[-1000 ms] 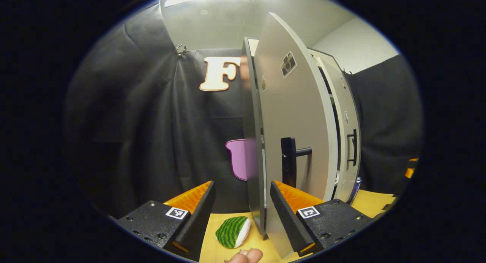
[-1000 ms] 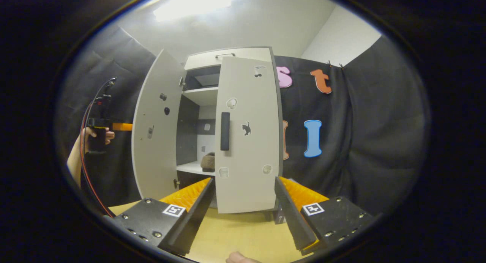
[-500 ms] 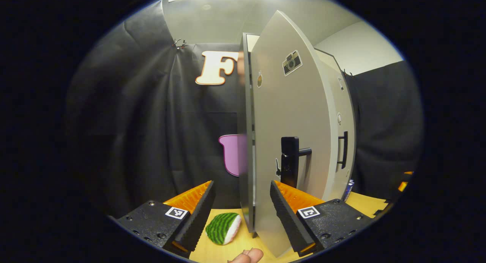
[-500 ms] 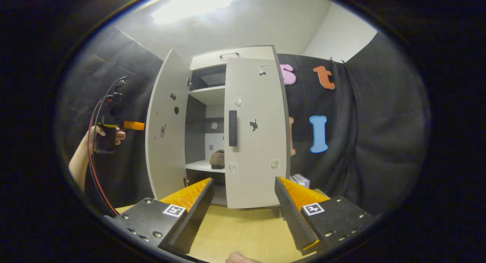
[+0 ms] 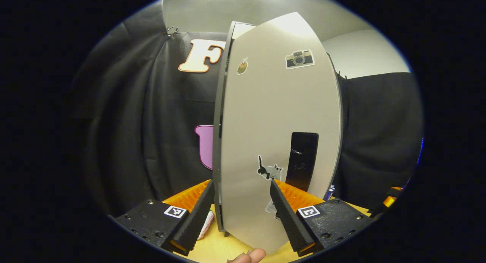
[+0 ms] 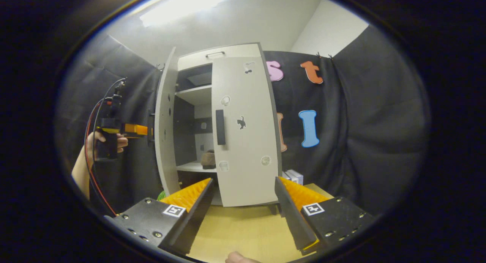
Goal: Grab one shoe with the right hand and put it into the shoe cabinet, grab the other shoe with the left hand and put it into the shoe cabinet; then close the right door with the right hand and the left door with the left hand.
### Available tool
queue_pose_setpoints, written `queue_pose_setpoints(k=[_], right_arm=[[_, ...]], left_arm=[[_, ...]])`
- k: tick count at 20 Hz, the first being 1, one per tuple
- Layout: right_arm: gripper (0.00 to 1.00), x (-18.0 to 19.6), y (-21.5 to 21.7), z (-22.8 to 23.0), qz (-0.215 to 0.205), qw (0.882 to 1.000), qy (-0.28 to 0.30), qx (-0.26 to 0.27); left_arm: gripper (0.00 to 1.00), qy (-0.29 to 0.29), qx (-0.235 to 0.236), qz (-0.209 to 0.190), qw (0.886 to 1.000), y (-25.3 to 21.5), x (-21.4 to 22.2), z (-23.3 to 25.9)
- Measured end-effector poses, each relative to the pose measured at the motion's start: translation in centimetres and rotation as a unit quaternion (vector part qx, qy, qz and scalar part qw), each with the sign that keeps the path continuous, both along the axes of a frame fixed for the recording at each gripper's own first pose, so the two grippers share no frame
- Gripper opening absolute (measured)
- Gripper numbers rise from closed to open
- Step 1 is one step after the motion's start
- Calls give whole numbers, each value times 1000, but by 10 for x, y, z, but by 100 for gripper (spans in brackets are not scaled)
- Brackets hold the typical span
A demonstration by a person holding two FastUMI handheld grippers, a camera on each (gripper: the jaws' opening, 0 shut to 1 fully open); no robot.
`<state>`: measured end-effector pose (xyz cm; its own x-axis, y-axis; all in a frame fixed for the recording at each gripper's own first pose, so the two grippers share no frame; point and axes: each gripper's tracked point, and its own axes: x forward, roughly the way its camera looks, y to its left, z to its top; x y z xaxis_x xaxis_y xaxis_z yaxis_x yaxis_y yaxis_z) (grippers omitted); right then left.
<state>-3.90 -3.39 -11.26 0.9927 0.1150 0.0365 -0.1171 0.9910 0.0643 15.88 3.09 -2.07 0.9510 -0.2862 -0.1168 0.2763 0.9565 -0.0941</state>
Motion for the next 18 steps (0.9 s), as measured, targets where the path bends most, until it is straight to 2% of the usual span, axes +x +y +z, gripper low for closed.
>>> queue_pose_setpoints(k=[2,3,5,6,10,11,12,13,15,16,17,18], right_arm=[[94,-1,-6,-2,-16,1000,6,13],[94,-2,-1,-2,-9,1000,8,17],[94,-6,10,-1,11,1000,9,13],[99,-10,8,-3,12,1000,9,8],[99,-17,-3,-2,-9,1000,5,1],[94,-17,-4,-1,-11,1000,4,1],[99,-17,-5,0,-12,1000,3,2],[99,-17,-6,0,-14,1000,2,4],[99,-16,-7,-1,-16,1000,4,9],[94,-15,-7,-2,-17,1000,5,12],[94,-13,-6,-3,-18,1000,7,15],[99,-11,-6,-7,-18,1000,12,19]], left_arm=[[91,2,-3,-12,1000,-19,4,-6],[89,13,-8,-26,1000,-30,7,-11],[91,37,-19,-47,998,-50,11,-23],[91,46,-21,-50,997,-56,14,-28],[92,51,-16,-43,998,-66,14,-38],[92,48,-12,-40,998,-67,14,-38],[92,44,-6,-33,998,-65,12,-38],[89,43,-3,-28,999,-66,11,-41],[92,39,0,-25,999,-67,5,-39],[92,36,1,-28,999,-69,0,-39],[93,36,3,-24,999,-67,-9,-39],[93,32,1,-16,999,-63,-16,-38]])
